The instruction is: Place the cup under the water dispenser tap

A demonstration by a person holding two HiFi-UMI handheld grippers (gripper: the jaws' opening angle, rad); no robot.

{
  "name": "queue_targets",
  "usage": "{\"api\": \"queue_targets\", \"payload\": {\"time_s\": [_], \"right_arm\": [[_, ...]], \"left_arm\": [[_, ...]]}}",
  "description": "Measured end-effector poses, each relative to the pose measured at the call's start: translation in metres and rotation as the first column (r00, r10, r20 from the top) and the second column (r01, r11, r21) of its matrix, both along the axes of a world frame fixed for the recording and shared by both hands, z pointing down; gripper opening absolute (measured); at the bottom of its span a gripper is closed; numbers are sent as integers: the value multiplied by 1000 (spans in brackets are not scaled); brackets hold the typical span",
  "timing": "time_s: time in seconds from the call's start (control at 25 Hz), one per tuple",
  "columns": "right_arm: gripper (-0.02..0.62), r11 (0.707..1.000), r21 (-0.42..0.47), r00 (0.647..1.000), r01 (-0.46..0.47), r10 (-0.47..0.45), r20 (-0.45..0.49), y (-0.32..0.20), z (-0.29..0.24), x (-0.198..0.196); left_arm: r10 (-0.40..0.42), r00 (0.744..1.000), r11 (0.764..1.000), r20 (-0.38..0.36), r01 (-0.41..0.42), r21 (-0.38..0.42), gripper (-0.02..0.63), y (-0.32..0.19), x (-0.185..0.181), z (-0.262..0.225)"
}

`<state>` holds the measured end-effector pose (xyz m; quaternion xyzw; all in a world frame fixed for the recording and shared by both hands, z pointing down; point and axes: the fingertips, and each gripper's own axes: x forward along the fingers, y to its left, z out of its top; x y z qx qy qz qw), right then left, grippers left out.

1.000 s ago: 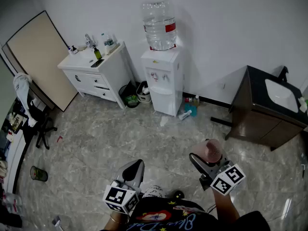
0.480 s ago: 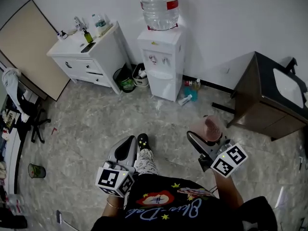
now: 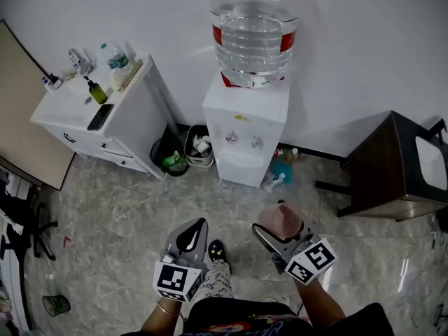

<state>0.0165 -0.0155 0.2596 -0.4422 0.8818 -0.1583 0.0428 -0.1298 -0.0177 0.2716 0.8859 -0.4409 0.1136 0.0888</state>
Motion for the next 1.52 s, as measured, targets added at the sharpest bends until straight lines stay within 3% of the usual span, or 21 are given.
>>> {"api": "queue_targets", "payload": {"time_s": [0.16,0.48,0.64,0.84,1.04,1.28,1.52], "right_arm": [[402,999,47,996,-3,7,-90,-93,40,-51],[402,998,29,986,49,-44,-164,-207,198,-83],[402,997,-31,978,-74,67,-195,-254,283,-71],[402,970,-103,945,-220,186,-268,-299,368,-58],[402,950,-99,913,-295,250,-321,-335,396,-65],[402,914,-148,891,-378,315,-329,-362,413,-61],[389,872,-142,832,-469,383,-400,-367,432,-52]], "left_arm": [[45,999,998,12,-44,-32,-3,-85,-19,38],[-61,996,992,-67,53,-113,-3,-174,-23,168],[-82,994,980,-73,67,-188,-3,-169,-19,230],[-109,993,950,-44,91,-300,-3,-154,-20,279],[-109,994,938,-5,101,-332,-3,-155,-27,298],[-68,997,968,42,76,-238,-3,-187,-19,298],[-68,997,972,40,75,-222,-3,-214,-12,302]]}}
